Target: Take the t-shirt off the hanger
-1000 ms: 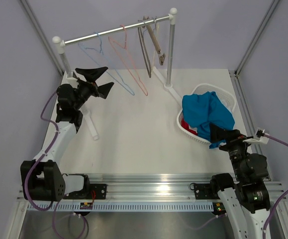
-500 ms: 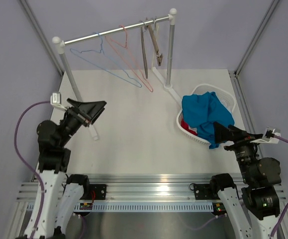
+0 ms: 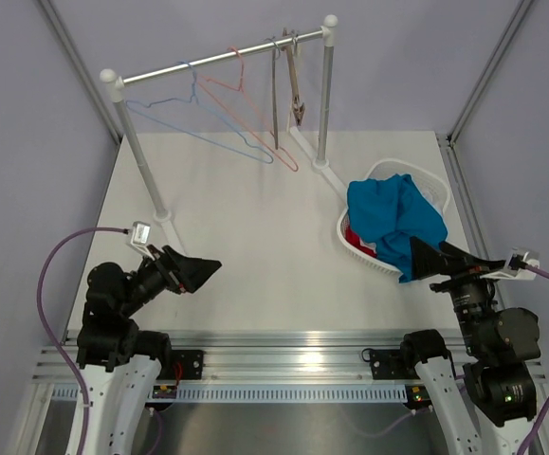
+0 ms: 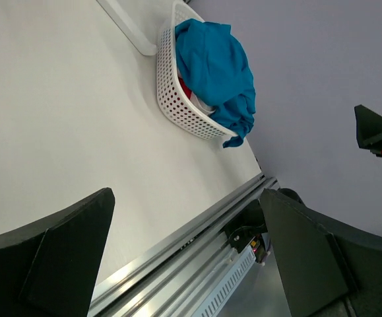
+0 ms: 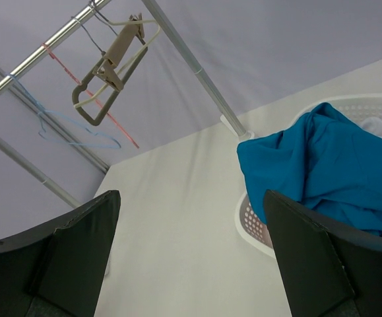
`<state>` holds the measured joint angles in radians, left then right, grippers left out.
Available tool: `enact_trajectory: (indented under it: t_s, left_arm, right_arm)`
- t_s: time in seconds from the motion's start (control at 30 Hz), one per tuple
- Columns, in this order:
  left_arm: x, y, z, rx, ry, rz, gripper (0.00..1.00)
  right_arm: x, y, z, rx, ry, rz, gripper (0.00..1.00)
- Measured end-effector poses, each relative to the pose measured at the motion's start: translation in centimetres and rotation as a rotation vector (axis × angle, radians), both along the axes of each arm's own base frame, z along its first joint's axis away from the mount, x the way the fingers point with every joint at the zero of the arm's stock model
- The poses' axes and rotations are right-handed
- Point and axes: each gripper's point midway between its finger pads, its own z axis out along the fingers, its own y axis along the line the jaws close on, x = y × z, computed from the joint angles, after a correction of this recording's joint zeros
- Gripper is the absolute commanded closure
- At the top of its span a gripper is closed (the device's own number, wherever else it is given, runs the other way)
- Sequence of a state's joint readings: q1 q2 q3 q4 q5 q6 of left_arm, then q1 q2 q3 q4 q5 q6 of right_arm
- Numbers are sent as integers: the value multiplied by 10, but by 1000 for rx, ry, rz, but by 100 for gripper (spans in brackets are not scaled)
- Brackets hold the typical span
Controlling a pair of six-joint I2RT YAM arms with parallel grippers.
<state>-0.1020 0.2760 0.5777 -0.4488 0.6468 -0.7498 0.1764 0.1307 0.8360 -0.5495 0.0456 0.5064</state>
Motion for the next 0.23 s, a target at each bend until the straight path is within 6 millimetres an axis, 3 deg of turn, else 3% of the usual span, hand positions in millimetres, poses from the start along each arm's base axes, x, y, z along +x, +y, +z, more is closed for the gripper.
enact_trajectory:
  t_s: [0.23]
  left_arm:
    - [-11, -3, -6, 46, -56, -56, 1]
  right_arm:
    - [4, 0, -13, -7, 36, -5, 1]
